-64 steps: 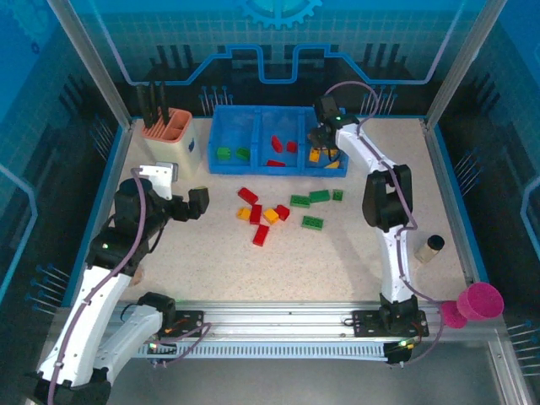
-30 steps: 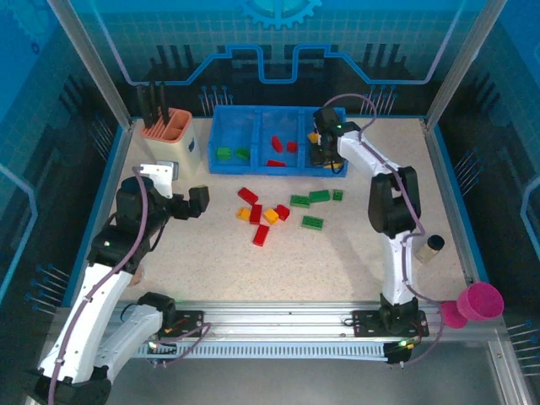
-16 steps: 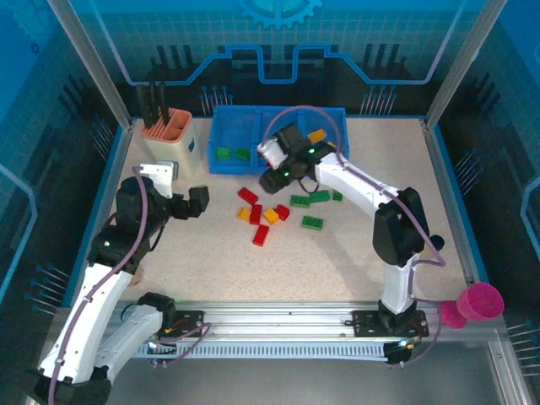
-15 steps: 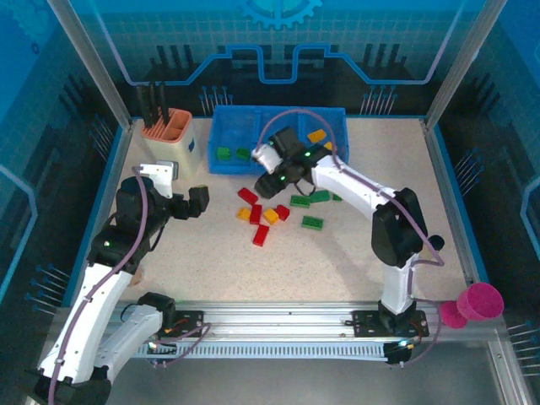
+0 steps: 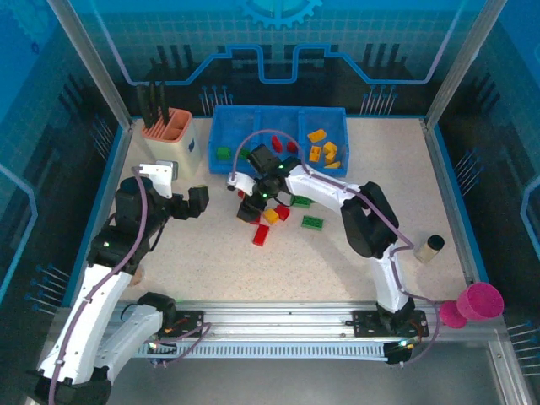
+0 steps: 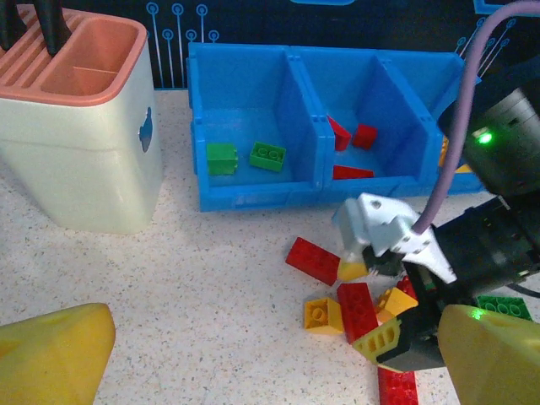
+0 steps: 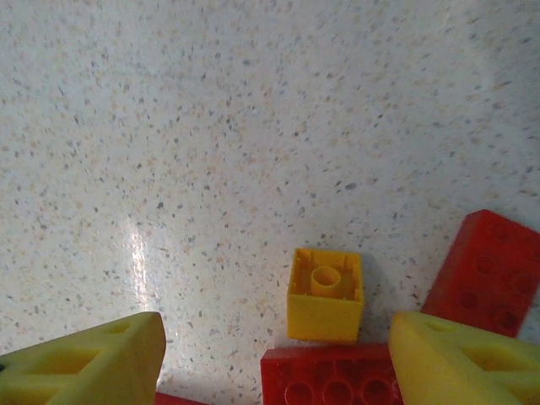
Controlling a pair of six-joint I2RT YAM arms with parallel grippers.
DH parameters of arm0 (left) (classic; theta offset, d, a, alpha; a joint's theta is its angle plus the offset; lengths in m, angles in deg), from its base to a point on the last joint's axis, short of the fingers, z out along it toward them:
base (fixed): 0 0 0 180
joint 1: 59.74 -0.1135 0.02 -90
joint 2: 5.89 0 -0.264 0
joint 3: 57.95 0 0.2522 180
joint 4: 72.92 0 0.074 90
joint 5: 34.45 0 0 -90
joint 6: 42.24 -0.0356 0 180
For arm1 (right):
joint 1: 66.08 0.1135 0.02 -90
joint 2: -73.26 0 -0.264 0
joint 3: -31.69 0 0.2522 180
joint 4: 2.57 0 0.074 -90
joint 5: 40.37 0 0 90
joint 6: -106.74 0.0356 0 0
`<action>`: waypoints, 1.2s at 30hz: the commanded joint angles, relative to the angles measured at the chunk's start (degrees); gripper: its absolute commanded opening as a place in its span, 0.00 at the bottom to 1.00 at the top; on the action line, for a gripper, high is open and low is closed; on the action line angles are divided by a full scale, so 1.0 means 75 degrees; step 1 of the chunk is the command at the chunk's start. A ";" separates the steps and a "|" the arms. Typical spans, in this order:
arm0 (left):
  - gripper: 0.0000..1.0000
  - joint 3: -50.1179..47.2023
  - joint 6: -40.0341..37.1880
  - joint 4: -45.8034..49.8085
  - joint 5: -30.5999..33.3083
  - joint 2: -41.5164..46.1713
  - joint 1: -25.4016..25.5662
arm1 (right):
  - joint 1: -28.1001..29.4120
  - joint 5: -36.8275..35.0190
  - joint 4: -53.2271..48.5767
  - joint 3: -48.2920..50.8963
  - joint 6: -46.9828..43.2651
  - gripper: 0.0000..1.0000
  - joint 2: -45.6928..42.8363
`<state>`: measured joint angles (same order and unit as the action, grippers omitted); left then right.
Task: Sort the legos into containers by color
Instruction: Pick up the lego from the center of the table.
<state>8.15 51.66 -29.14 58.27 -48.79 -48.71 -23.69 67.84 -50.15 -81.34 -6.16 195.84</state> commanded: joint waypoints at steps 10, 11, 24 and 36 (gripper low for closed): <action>0.99 -0.0146 -0.0239 -0.0264 -0.0139 0.0153 -0.0052 | 0.0360 -0.1488 -0.0201 -0.0338 -0.0696 0.72 0.0678; 0.99 -0.0146 -0.0239 -0.0264 -0.0140 0.0142 -0.0052 | 0.0380 -0.1561 -0.0191 -0.0368 -0.0710 0.72 0.0733; 0.99 -0.0169 -0.0216 -0.0300 -0.0158 0.0110 -0.0076 | 0.0606 -0.1820 -0.0017 -0.0493 -0.0674 0.65 0.1060; 0.99 -0.0240 -0.0192 -0.0300 -0.0201 0.0129 -0.0099 | 0.0626 -0.2159 -0.0270 -0.1066 -0.0299 0.50 0.1661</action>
<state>7.01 50.61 -29.97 58.10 -48.24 -48.82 -19.62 52.41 -50.74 -87.74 -9.06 206.38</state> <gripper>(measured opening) 0.994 0.511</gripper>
